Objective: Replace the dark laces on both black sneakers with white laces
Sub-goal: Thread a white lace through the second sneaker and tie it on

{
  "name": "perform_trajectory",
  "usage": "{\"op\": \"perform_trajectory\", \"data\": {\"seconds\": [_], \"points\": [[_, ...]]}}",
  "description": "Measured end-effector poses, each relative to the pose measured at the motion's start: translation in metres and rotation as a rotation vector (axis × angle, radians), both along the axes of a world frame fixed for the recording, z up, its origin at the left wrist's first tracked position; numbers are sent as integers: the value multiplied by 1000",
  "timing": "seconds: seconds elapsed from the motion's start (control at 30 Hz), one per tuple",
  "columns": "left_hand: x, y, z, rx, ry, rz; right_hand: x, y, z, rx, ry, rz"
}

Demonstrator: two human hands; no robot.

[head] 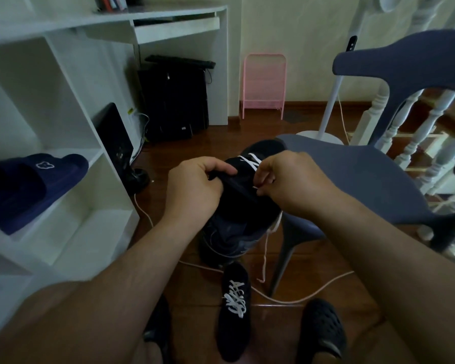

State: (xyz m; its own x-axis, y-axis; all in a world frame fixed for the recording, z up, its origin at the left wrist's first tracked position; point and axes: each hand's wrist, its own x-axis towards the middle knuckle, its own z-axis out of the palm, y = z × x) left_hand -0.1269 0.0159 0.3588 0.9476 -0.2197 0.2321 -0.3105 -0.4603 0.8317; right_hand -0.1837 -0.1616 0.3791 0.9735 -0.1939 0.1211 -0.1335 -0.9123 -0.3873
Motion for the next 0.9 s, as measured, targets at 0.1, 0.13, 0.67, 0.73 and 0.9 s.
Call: {"op": "perform_trajectory", "data": {"seconds": [0.1, 0.13, 0.67, 0.73, 0.9], "points": [[0, 0, -2, -16, -21, -45, -1, 1, 0, 40, -108, 2], [-1, 0, -3, -20, -39, -65, -2, 1, 0, 91, -149, -1], [-13, -1, -5, -89, -282, -49, 3, 22, -9, 324, -259, -63], [-13, -1, -4, -88, -292, -48, 3, 21, -7, 321, -257, -44], [-14, -2, -5, -103, -284, -46, 3, 22, -3, 316, -192, -17]]}}
